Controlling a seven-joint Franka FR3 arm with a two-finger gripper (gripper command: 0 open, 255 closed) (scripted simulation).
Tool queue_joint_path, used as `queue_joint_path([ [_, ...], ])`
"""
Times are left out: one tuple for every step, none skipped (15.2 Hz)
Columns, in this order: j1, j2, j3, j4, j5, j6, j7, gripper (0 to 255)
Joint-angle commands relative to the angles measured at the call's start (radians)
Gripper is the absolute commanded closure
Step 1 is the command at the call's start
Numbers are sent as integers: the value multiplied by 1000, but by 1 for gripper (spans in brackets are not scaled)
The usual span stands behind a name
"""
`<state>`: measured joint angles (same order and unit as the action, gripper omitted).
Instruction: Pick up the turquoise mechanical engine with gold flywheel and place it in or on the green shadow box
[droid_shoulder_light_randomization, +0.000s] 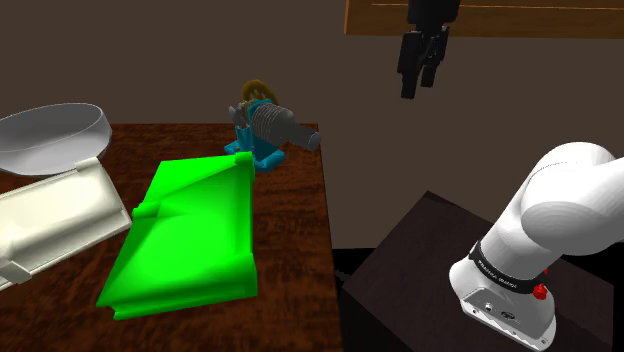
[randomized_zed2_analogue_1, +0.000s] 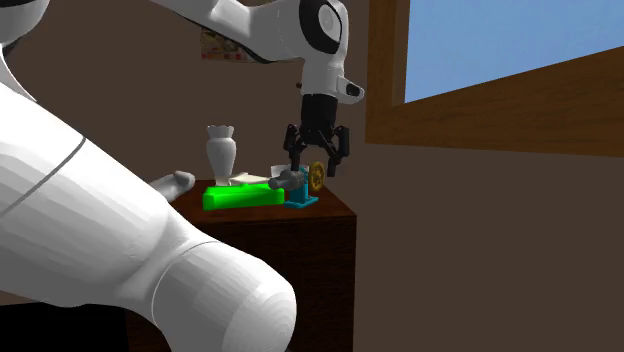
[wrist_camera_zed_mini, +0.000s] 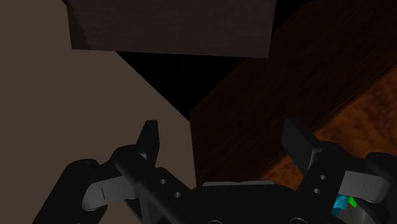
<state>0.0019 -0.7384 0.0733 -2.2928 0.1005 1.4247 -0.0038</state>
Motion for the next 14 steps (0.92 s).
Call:
queue_joint_path([
  [0,0,0,0,0,0,0,0],
  [0,16,23,8,15,18,37,0],
  [-1,34,46,18,30,37,73,0],
  [-2,53,69,29,42,55,109,0],
  [-3,73,91,41,54,74,145,0],
  [-5,95,113,55,63,92,181,0],
  [-7,118,135,70,72,110,217,0],
  [-10,142,157,87,78,128,253,0],
  [-13,167,179,105,83,146,289,0],
  [-17,194,201,125,86,163,325,0],
  [-21,221,222,146,87,180,362,0],
  [-25,250,244,168,86,196,398,0],
  [-30,280,265,192,83,212,435,0],
  [-34,311,286,218,78,226,473,0],
])
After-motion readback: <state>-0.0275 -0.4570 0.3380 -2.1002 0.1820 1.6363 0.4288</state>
